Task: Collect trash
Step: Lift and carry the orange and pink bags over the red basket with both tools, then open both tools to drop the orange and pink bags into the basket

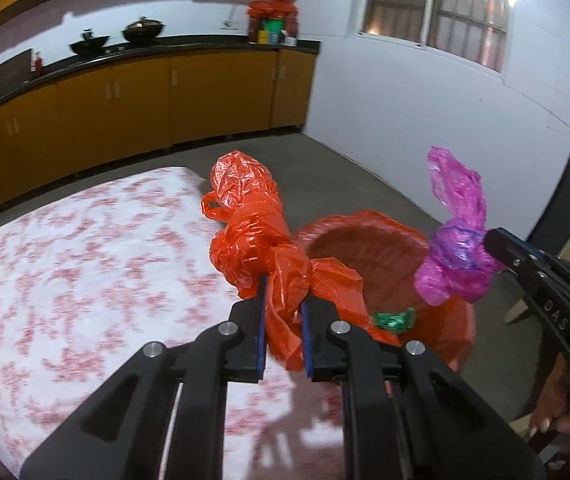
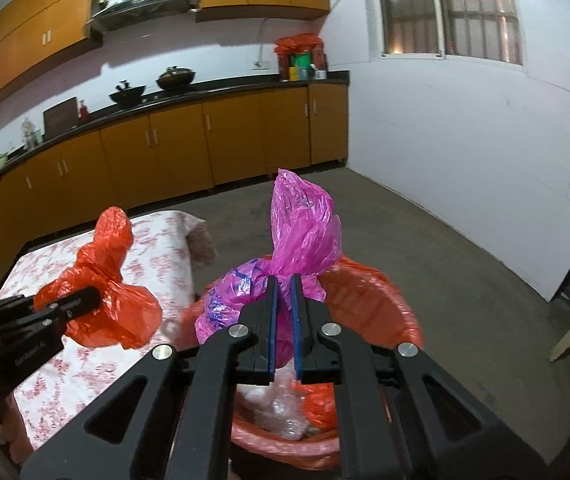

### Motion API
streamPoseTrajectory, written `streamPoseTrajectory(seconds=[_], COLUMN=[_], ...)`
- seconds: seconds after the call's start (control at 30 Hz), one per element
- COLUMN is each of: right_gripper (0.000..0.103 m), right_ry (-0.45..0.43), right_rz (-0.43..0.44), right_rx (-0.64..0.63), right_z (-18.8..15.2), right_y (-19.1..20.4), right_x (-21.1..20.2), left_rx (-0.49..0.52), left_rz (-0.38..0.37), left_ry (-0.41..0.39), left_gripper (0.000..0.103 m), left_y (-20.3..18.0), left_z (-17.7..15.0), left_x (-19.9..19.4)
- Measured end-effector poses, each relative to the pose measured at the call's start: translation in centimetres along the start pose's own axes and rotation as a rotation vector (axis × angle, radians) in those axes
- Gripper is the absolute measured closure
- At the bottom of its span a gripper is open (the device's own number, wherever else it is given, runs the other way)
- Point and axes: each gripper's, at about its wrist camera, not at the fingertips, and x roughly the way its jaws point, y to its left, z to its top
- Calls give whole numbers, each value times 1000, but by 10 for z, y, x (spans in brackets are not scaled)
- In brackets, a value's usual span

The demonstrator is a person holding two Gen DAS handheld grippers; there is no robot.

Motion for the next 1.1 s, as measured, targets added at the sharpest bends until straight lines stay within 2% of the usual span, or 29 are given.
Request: streamPoseTrajectory(seconds=[0.27,0.83,0.9,1.0,1.03,1.1], right_gripper=[96,96,96,94,92,80], right_ry=[4,27,30,42,45,55], right_rz=[-29,-11,-9,6,13,20], right_rx=[45,126,137,156,164,174], right_z=[2,1,1,0,0,-2], right_y=[-28,-51,-52,-55,-56,-59], right_x=[5,18,20,23,23,24], left_rx=[33,52,53,52,49,41], left_rz=[-90,-143,-145,-138,-134,-126], left_ry=[37,103,108,112,112,112], left_gripper=[88,85,82,71,66,62], left_y=[-36,-57,-57,-57,-55,-51], left_z=[2,-2,-4,-7,-8,-10], left_x=[30,70,72,71,71,70])
